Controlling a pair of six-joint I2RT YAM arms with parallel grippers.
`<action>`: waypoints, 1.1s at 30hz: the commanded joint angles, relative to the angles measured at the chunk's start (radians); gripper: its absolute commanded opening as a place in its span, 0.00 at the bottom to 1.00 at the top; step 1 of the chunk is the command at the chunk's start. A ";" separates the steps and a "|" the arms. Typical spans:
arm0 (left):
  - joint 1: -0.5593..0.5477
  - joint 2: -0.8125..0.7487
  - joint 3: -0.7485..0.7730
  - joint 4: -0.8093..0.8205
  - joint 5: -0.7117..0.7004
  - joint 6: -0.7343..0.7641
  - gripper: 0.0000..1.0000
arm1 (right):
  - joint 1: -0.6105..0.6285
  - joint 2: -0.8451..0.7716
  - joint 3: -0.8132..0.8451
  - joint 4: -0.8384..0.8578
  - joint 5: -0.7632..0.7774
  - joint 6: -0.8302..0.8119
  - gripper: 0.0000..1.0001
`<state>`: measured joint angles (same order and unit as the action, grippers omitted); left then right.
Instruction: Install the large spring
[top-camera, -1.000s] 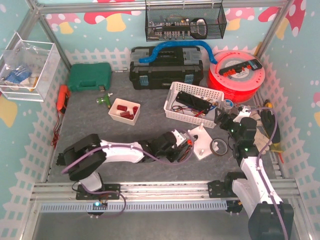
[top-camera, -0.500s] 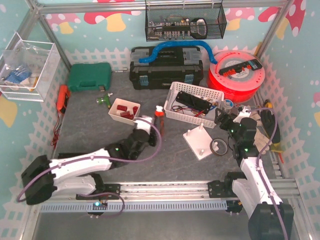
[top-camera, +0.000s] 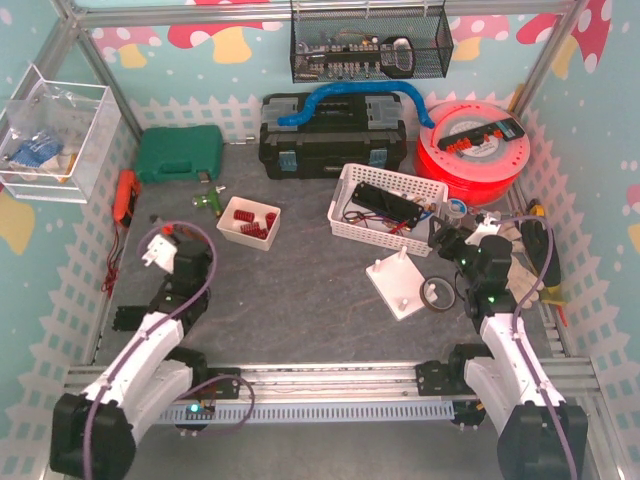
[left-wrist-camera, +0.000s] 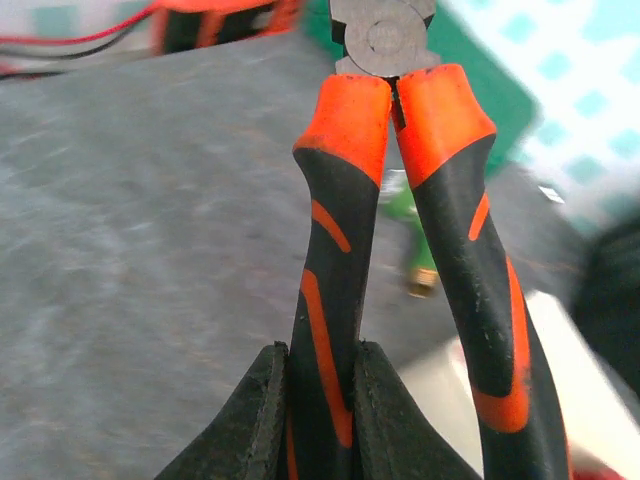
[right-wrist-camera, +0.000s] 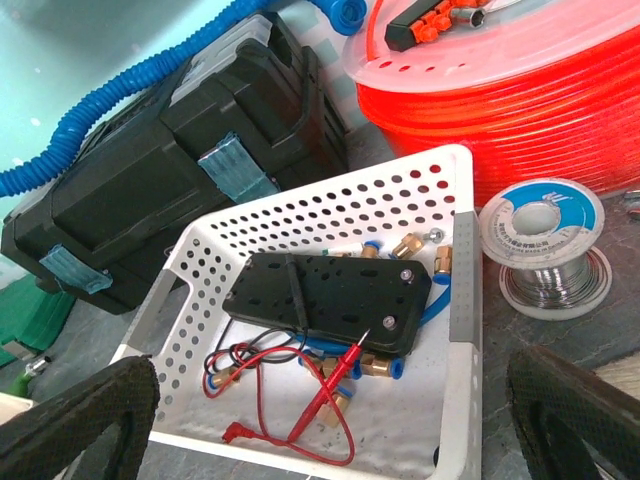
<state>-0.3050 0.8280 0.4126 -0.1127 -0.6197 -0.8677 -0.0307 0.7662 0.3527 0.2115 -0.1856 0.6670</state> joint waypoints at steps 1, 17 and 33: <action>0.193 0.030 -0.062 0.020 0.150 -0.129 0.00 | 0.009 0.015 -0.020 0.044 -0.020 0.020 0.94; 0.350 0.473 0.011 0.204 0.344 -0.128 0.00 | 0.017 0.020 -0.003 0.008 0.016 0.004 0.94; 0.390 0.670 0.144 0.086 0.397 -0.133 0.30 | 0.017 0.000 0.002 -0.008 0.035 -0.004 0.94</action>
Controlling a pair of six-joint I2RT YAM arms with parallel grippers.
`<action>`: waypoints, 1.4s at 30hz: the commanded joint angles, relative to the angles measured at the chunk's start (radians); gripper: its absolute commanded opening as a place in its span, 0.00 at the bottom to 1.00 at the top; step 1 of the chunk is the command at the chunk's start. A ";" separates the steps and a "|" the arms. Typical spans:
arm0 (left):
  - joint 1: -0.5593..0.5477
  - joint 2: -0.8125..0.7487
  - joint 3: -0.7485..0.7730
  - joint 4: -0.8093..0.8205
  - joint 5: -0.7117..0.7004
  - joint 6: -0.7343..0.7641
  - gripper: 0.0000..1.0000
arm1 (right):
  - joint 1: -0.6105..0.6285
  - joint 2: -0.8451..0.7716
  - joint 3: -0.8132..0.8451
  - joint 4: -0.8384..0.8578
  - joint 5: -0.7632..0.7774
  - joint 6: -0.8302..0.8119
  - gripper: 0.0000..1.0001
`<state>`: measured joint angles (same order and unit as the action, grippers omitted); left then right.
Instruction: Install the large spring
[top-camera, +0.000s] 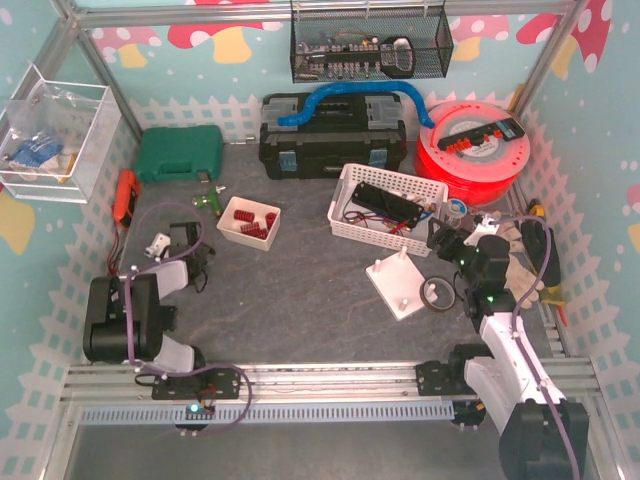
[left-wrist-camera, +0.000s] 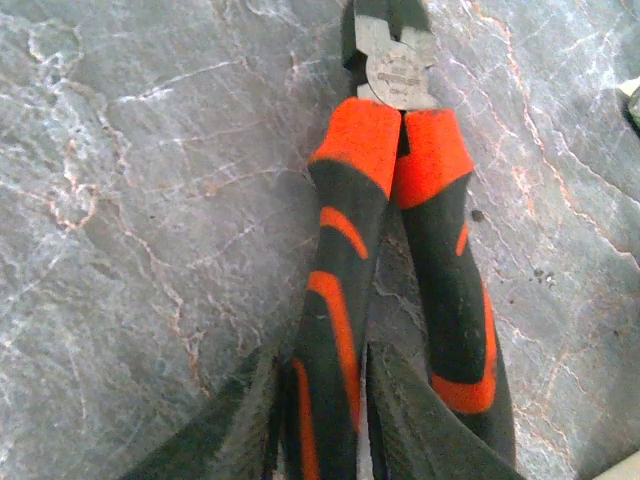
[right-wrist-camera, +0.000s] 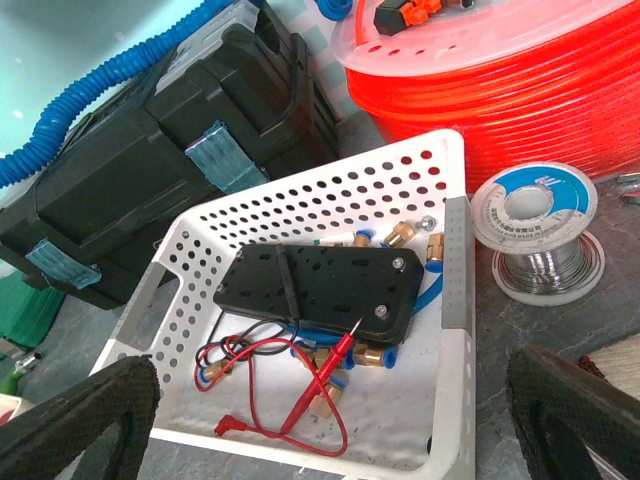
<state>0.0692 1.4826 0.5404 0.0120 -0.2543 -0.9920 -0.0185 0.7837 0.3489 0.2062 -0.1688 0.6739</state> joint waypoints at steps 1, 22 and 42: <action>0.018 0.012 0.014 -0.040 0.033 -0.006 0.32 | 0.006 -0.019 0.005 -0.004 0.018 -0.010 0.94; -0.065 -0.492 0.010 -0.001 0.120 0.218 0.99 | 0.006 0.066 0.319 -0.812 0.182 0.171 0.99; -0.697 -0.466 -0.161 0.397 0.434 0.585 0.99 | 0.004 0.228 0.181 -0.921 0.244 0.361 0.53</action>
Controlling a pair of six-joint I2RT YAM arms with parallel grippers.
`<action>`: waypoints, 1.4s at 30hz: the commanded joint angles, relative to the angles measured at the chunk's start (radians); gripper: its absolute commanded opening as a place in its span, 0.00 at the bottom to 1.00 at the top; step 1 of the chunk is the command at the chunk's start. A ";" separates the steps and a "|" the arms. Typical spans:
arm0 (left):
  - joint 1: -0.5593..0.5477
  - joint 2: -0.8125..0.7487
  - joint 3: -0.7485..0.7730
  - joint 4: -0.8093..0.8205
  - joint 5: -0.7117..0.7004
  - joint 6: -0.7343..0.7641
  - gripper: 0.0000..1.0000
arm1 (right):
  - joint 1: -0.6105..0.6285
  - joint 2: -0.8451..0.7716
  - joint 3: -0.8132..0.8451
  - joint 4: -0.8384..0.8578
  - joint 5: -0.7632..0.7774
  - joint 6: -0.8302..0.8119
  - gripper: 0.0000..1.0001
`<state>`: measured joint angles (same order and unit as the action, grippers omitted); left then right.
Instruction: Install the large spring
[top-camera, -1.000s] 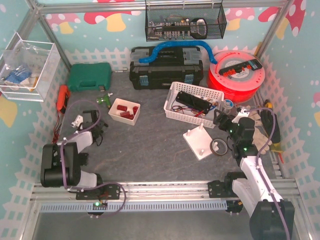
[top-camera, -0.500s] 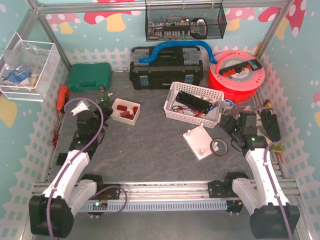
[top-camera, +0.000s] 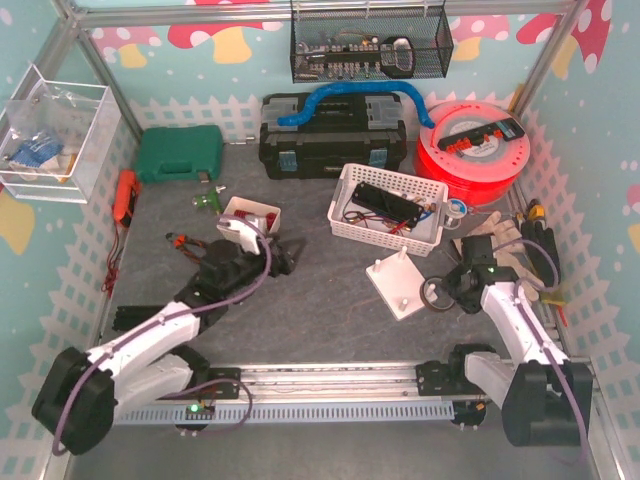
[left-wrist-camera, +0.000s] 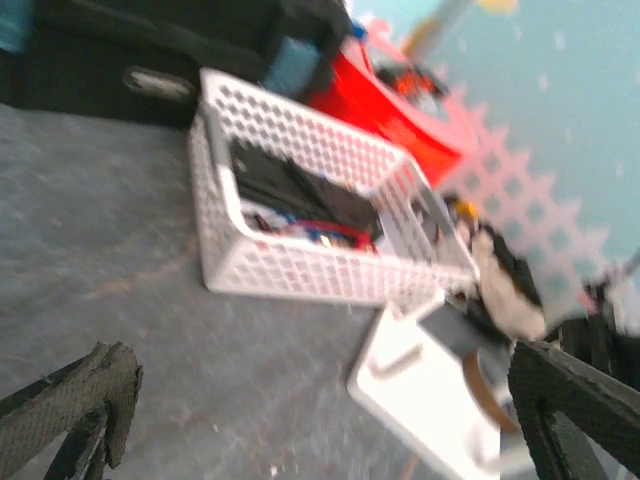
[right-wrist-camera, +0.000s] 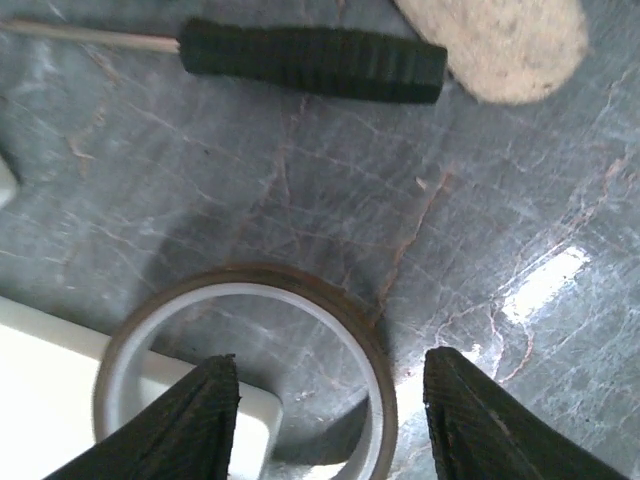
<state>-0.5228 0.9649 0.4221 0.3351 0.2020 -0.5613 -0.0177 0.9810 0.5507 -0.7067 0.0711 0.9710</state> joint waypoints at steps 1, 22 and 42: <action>-0.139 0.067 -0.049 0.082 -0.062 0.198 0.99 | 0.004 0.036 -0.031 0.011 -0.002 0.066 0.51; -0.203 0.006 -0.042 0.040 -0.217 0.265 0.99 | 0.002 0.018 -0.185 0.185 -0.046 0.161 0.33; -0.204 -0.036 -0.067 0.033 -0.314 0.265 0.99 | 0.002 -0.081 -0.092 0.145 -0.103 0.109 0.00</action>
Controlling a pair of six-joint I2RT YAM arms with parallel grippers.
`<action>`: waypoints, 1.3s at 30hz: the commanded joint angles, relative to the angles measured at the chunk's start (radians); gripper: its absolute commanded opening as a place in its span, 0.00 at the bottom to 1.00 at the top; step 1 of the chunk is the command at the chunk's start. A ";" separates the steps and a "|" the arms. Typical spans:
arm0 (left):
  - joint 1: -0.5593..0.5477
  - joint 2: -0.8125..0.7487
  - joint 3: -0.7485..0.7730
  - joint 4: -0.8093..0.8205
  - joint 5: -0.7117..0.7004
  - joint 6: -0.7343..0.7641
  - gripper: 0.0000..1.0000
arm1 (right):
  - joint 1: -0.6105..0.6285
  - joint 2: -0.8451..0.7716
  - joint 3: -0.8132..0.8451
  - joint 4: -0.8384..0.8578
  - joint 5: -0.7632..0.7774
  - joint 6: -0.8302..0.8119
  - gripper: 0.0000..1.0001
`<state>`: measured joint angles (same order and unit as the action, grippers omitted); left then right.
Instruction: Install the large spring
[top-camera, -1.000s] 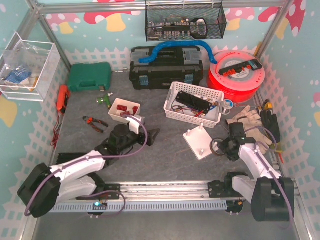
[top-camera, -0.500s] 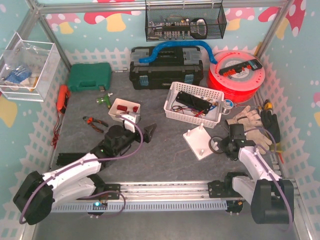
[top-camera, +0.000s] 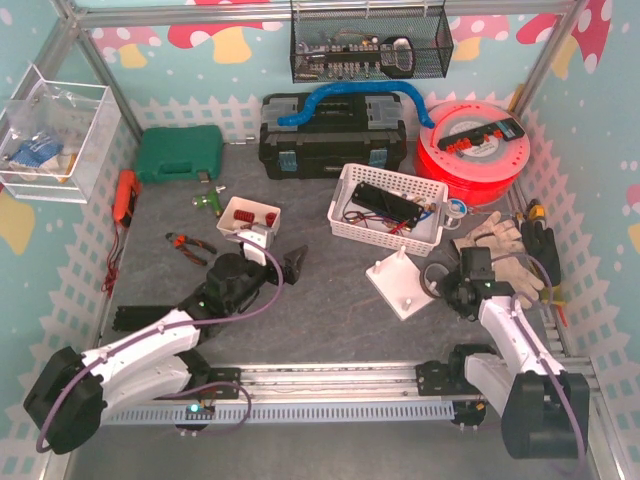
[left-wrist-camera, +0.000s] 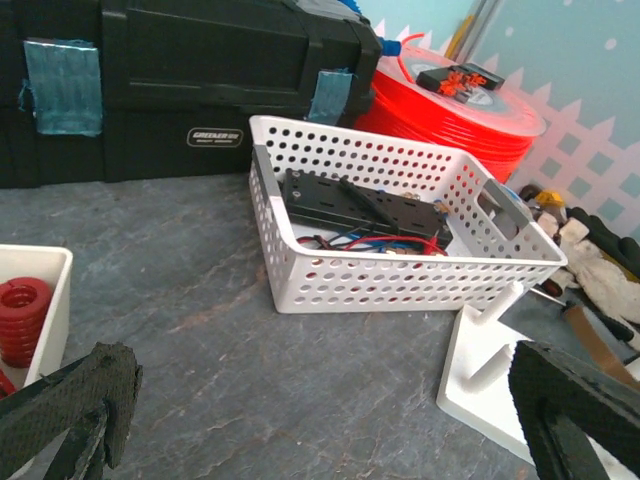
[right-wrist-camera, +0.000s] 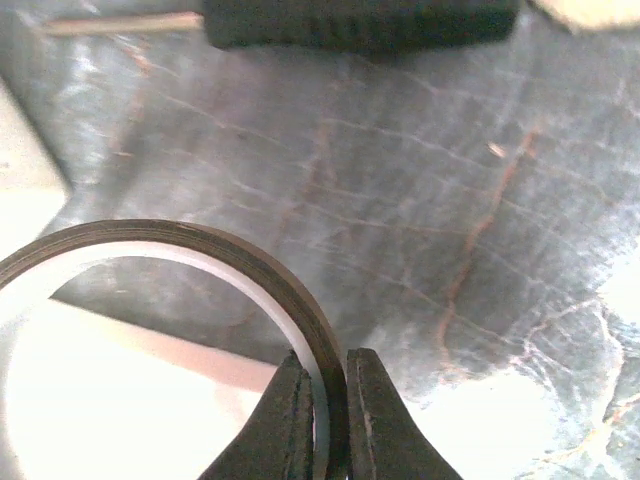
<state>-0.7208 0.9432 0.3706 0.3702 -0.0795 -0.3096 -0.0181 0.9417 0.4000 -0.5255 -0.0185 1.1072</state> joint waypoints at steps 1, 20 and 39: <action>-0.005 -0.015 -0.015 -0.003 -0.035 0.013 0.99 | 0.003 -0.055 0.070 -0.048 -0.017 -0.026 0.00; -0.005 -0.051 -0.033 -0.005 -0.118 0.011 0.99 | -0.001 -0.106 0.247 -0.096 0.088 0.025 0.00; -0.005 -0.122 -0.060 -0.015 -0.182 -0.013 0.99 | -0.244 0.211 0.175 0.178 0.359 0.050 0.12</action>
<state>-0.7208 0.8387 0.3248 0.3599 -0.2508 -0.3107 -0.2276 1.1164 0.5949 -0.4007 0.3485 1.1313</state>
